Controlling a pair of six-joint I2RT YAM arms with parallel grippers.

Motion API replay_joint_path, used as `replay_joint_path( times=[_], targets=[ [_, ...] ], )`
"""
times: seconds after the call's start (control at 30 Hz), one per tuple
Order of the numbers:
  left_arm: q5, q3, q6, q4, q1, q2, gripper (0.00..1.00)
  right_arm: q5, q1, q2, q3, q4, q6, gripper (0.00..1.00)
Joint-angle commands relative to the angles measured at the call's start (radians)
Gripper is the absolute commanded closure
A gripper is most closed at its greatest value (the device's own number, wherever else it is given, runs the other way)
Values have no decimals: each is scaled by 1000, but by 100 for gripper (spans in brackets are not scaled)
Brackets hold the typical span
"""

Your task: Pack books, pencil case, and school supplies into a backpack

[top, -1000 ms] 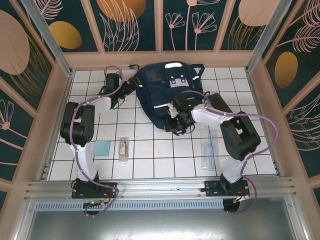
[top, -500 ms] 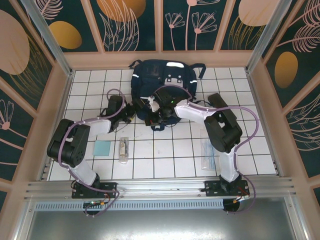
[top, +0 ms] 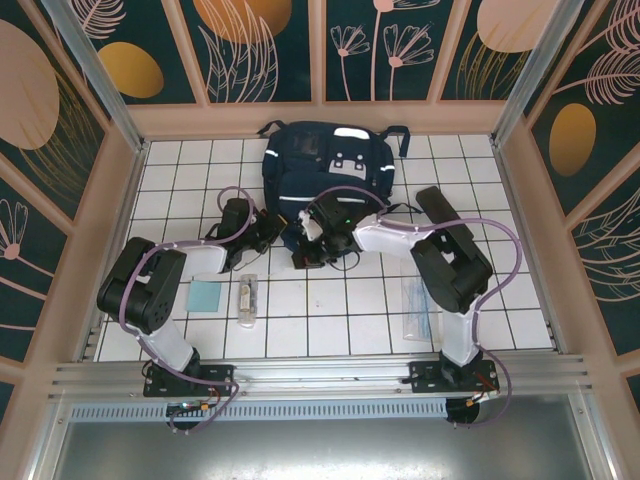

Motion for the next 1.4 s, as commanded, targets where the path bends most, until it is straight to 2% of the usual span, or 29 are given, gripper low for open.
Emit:
replay_joint_path(
  times=[0.0,0.27,0.43,0.67,0.8,1.07,1.37],
  targets=[
    [-59,60,99,8,38,-17,100,-14,-5,-86,-79,-260,-138,100],
    [37,103,248,-129,116,-61,100,144,-161,-152,-174,-385,-315,100],
    [98,127,344,-216,134,-74,100,364,-213,-131,-133,-416,-388,100],
    [144,135,437,-302,167,-104,100,601,-299,-49,-14,-403,-502,100],
    [135,165,505,-375,172,-115,100,621,-352,-7,36,-361,-638,100],
    [175,179,545,-398,178,-107,100,610,-452,41,106,-214,-943,100],
    [185,185,572,-421,180,-115,100,610,-556,196,306,-184,-1110,100]
  ],
)
